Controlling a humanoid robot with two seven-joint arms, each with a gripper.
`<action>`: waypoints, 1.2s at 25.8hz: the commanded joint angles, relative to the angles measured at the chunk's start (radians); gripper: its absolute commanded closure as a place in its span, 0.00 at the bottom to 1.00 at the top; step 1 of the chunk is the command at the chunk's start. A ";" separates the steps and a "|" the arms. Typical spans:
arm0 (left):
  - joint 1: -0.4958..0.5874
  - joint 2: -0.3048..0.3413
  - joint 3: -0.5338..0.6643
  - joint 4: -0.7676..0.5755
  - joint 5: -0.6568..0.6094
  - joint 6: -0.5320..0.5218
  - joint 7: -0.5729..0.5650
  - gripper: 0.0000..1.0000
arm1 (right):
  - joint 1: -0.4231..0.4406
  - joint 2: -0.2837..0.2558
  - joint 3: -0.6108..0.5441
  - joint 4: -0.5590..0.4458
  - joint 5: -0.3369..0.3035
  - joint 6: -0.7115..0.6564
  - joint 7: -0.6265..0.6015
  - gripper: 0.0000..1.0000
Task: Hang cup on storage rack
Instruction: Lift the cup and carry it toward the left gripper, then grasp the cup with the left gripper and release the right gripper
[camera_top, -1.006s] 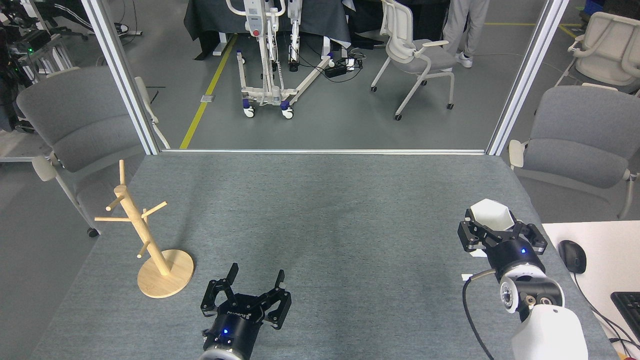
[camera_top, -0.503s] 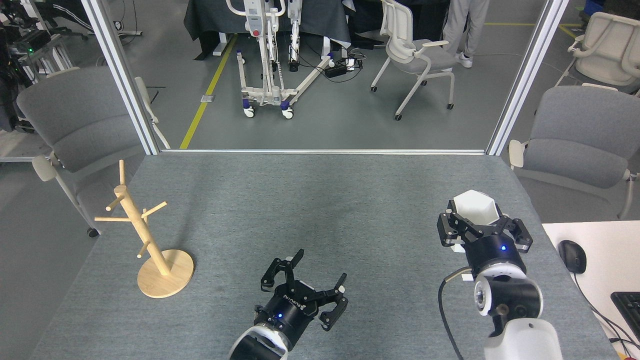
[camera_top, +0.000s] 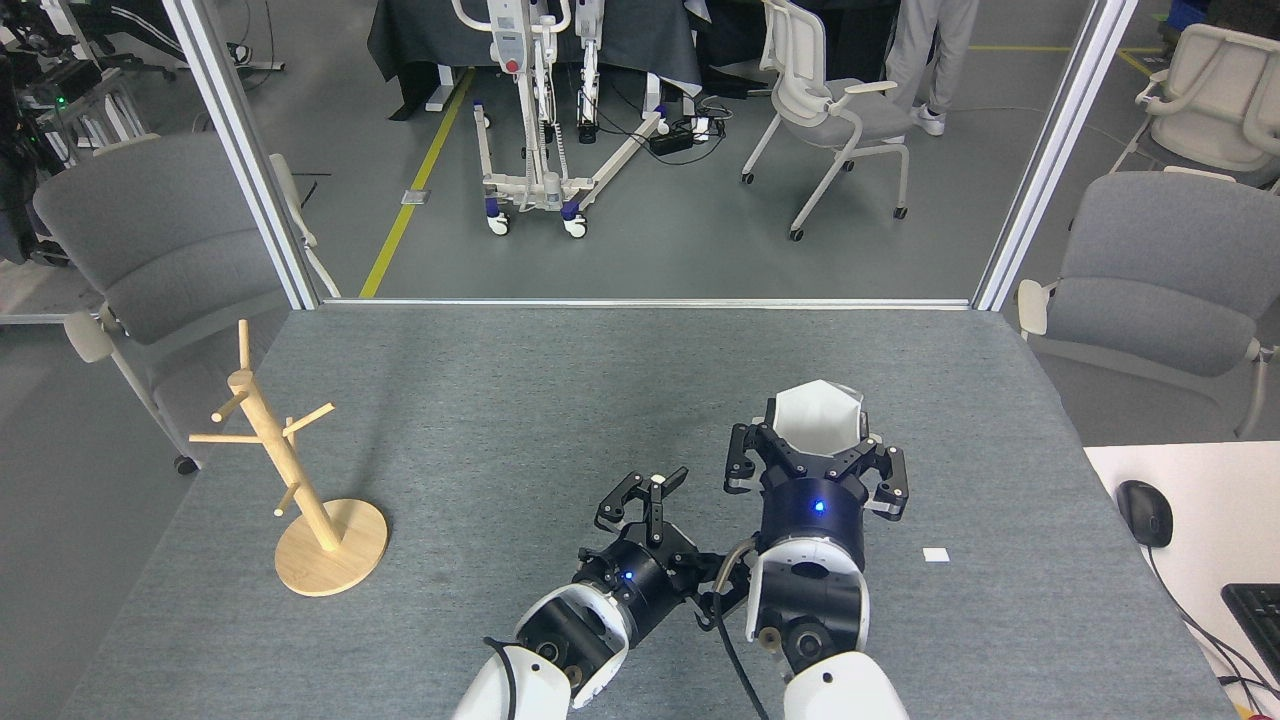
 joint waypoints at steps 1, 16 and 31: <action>-0.043 -0.003 -0.008 0.058 0.006 -0.018 -0.003 0.00 | 0.005 0.019 0.032 0.004 0.019 0.014 0.001 0.75; -0.095 -0.005 -0.003 0.089 0.018 -0.091 -0.059 0.00 | 0.003 0.033 0.061 0.069 0.009 0.011 0.001 0.75; -0.175 -0.008 -0.009 0.137 0.145 -0.084 -0.156 0.01 | 0.046 0.071 0.147 0.084 0.009 0.020 0.000 0.78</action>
